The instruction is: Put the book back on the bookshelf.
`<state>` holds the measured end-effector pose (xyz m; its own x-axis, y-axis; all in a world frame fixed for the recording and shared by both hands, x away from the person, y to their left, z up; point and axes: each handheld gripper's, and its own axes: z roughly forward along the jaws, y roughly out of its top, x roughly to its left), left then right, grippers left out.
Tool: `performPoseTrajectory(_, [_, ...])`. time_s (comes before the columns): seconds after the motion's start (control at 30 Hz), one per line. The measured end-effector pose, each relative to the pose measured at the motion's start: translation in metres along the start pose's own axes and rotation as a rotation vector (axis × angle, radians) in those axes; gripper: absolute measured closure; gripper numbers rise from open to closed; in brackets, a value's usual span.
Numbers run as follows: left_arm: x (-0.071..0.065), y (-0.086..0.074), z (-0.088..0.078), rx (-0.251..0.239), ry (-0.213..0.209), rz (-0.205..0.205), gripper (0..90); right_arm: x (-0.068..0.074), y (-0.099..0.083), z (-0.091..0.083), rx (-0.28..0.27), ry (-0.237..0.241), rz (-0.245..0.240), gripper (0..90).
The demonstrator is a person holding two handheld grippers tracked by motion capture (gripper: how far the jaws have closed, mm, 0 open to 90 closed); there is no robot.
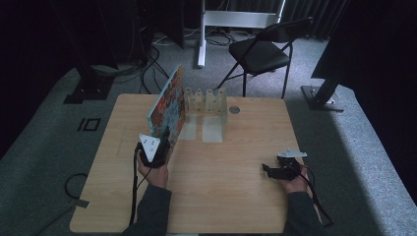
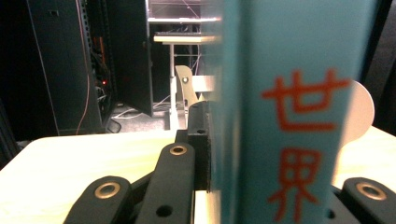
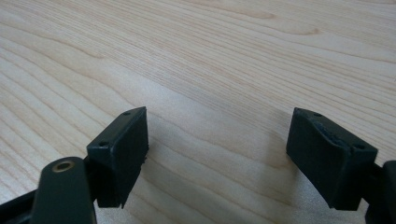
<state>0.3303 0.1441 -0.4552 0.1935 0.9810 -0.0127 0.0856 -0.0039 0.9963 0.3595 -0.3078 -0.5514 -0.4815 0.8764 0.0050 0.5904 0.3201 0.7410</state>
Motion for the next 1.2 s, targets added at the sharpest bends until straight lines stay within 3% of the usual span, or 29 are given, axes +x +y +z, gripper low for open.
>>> performPoseTrajectory(0.27, [0.001, -0.001, 0.003, -0.008, 0.026, -0.014, 80.9, 0.000, 0.000, 0.000, 0.000, 0.000, 0.002, 20.7])
performPoseTrajectory(0.67, [-0.011, -0.006, 0.013, -0.001, 0.077, 0.019, 80.8, 0.000, 0.000, 0.000, 0.000, 0.000, 0.002, 20.7])
performPoseTrajectory(0.83, [-0.017, -0.007, 0.015, -0.012, 0.093, 0.052, 80.8, 0.000, 0.000, 0.000, 0.000, 0.001, 0.002, 20.7])
performPoseTrajectory(1.2, [-0.021, -0.010, 0.021, -0.014, 0.125, 0.049, 80.8, 0.000, 0.000, 0.000, 0.000, 0.001, 0.004, 20.7])
